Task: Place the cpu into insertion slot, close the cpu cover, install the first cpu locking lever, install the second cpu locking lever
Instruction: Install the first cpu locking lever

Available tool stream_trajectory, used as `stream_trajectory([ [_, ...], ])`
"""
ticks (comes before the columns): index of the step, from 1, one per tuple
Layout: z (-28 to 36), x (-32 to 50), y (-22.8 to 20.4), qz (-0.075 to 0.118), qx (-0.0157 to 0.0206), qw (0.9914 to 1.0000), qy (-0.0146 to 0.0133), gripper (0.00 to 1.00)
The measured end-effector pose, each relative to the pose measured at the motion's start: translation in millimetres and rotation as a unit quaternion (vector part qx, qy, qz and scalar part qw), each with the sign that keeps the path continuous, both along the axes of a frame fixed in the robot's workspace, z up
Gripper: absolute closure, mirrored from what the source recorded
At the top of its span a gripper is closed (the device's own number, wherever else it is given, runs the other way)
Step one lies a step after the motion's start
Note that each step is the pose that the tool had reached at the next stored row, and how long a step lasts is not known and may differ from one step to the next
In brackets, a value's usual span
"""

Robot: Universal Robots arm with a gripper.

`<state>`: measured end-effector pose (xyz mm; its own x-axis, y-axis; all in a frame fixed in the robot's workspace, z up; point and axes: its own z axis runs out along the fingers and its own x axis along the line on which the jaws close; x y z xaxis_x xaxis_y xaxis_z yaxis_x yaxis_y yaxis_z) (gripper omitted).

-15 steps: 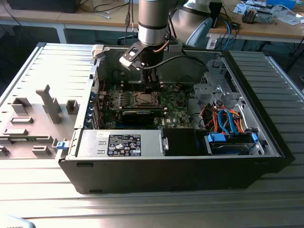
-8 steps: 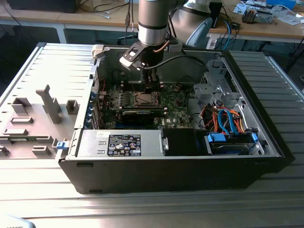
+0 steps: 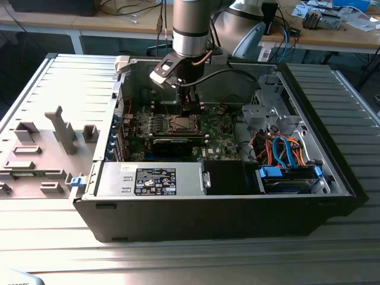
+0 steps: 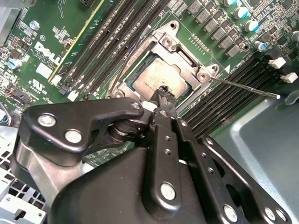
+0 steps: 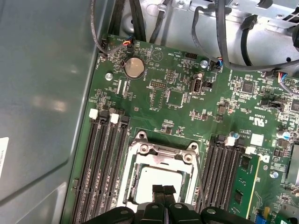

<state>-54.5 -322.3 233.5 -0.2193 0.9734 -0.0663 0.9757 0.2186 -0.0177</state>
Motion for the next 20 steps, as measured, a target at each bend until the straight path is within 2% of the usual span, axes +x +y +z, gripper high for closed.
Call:
stream_trajectory([
  [20,0.0,0.0,0.0,0.02,0.0,0.9998,0.0,0.89],
])
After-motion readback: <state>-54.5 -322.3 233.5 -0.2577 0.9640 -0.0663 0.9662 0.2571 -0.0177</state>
